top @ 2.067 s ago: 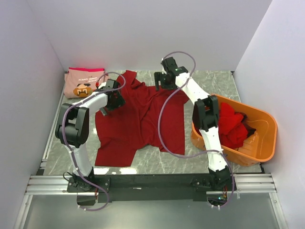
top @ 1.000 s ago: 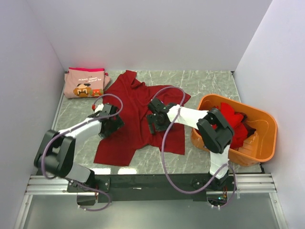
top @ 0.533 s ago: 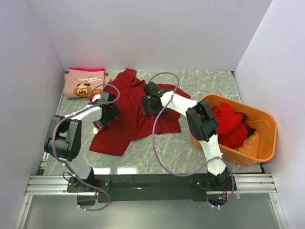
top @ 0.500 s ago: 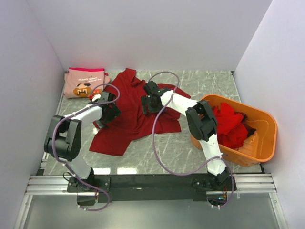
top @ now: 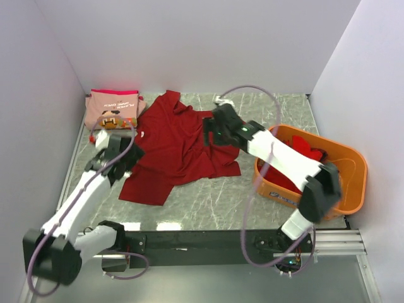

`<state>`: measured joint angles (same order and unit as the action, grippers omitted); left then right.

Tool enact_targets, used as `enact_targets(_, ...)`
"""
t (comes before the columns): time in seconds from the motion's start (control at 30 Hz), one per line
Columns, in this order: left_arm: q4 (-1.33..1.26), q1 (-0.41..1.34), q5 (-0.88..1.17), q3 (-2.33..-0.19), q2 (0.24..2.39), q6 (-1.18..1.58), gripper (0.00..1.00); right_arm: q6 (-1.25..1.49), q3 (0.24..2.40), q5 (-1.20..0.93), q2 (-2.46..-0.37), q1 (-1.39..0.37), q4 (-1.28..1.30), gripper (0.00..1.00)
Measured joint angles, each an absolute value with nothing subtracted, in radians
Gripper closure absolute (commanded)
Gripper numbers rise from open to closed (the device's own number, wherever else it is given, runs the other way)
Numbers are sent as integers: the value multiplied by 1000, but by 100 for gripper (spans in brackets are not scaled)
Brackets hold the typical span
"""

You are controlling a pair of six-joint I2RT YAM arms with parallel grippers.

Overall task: Fold and stack the t-shirts
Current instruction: Flatten the tshirt out

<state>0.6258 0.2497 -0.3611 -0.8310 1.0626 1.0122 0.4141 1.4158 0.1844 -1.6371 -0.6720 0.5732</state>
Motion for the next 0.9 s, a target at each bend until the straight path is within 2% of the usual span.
enact_targets(0.13, 735, 245, -385, -674, 977, 1124, 1, 452, 1293, 218, -1487, -672, 535, 11)
enact_targets(0.33, 811, 217, -380, -546, 1044, 1251, 0, 475, 1201, 223, -1474, -672, 518, 11)
enact_targets(0.43, 795, 196, -379, -529, 1119, 1276, 5, 475, 1185, 222, -1475, -672, 518, 11)
enact_targets(0.63, 774, 153, -381, -558, 1196, 1259, 21, 475, 1185, 219, -1474, -672, 513, 11)
enact_targets(0.73, 747, 140, -385, -582, 1240, 1246, 35, 475, 1185, 217, -1474, -672, 511, 11)
enact_targets(0.77, 736, 136, -386, -590, 1254, 1238, 45, 475, 1185, 217, -1473, -672, 511, 11)
enact_targets(0.83, 711, 130, -389, -603, 1279, 1220, 55, 475, 1185, 217, -1473, -672, 511, 11)
enact_targets(0.87, 699, 127, -391, -609, 1291, 1209, 76, 475, 1185, 217, -1473, -672, 512, 11)
enact_targets(0.9, 687, 126, -392, -615, 1301, 1207, 90, 475, 1185, 218, -1473, -672, 512, 11)
